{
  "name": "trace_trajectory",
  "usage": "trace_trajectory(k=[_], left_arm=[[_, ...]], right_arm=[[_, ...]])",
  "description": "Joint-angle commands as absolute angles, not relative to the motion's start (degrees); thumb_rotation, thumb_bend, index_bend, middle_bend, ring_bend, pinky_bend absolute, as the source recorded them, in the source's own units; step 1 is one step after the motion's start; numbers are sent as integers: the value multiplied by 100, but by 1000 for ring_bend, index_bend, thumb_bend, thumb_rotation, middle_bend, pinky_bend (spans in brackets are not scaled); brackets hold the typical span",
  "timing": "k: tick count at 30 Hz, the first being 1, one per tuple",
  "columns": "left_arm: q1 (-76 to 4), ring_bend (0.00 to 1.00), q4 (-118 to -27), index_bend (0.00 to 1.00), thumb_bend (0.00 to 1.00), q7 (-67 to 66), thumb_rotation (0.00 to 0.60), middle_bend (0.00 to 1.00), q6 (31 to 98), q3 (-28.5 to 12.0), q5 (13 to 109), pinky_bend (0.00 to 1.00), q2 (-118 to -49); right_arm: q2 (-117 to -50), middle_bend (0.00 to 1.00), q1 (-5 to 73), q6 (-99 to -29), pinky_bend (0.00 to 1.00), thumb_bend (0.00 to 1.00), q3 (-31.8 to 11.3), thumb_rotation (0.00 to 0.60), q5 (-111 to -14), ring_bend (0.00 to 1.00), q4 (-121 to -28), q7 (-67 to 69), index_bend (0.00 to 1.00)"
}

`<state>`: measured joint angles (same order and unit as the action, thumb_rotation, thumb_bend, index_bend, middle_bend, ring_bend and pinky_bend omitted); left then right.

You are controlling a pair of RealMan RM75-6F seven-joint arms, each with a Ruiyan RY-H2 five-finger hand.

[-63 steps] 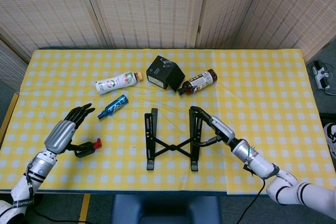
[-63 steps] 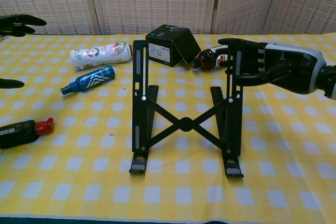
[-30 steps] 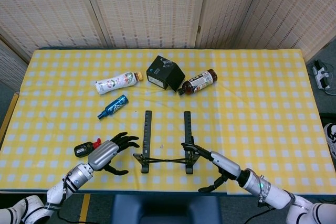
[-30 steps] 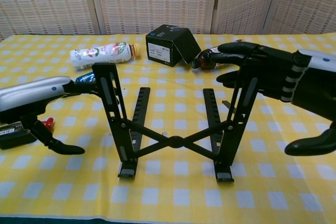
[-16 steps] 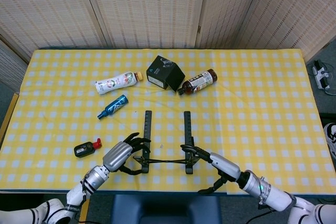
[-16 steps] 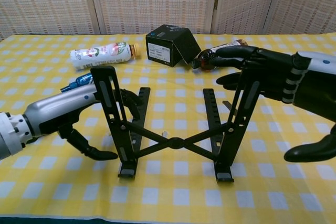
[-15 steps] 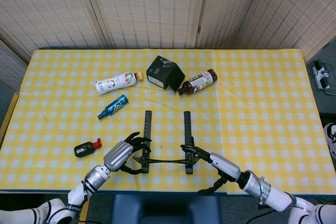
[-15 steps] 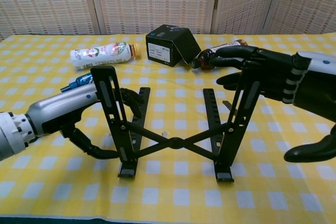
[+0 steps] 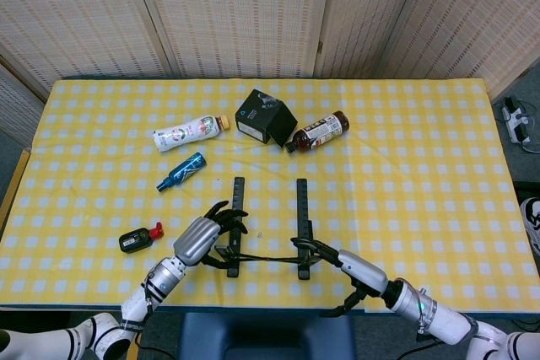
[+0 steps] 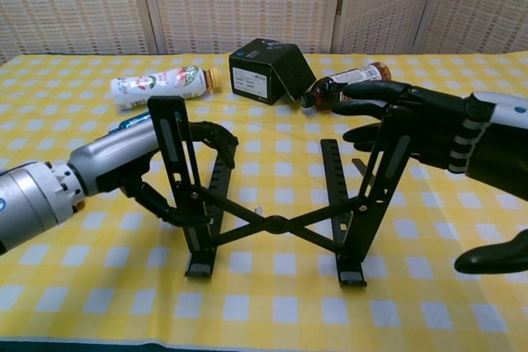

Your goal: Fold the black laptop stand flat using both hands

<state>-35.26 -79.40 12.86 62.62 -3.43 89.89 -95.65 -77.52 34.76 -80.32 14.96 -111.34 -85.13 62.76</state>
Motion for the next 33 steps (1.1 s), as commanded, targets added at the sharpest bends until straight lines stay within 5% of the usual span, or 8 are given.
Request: trace_trajectory(k=[1, 25, 33], left_arm=[[-3529, 209, -7916, 397, 212, 1321, 600, 216, 6290, -395, 8920, 7, -9567], [-3587, 219, -7606, 545, 248, 1318, 600, 261, 6258, -164, 8975, 8, -9742], [-3583, 222, -7489, 580, 337, 1367, 600, 270, 6221, -130, 8930, 11, -9812]], right_arm=[[-7785, 20, 3461, -8038, 0, 174, 1529, 600, -11155, 62, -8515, 6264, 0], [-7958, 16, 3454, -7907, 0, 174, 1604, 600, -11004, 49, -8416, 6325, 0], [-7989, 16, 3464, -7889, 0, 174, 1609, 600, -10977, 48, -8357, 6401, 0]])
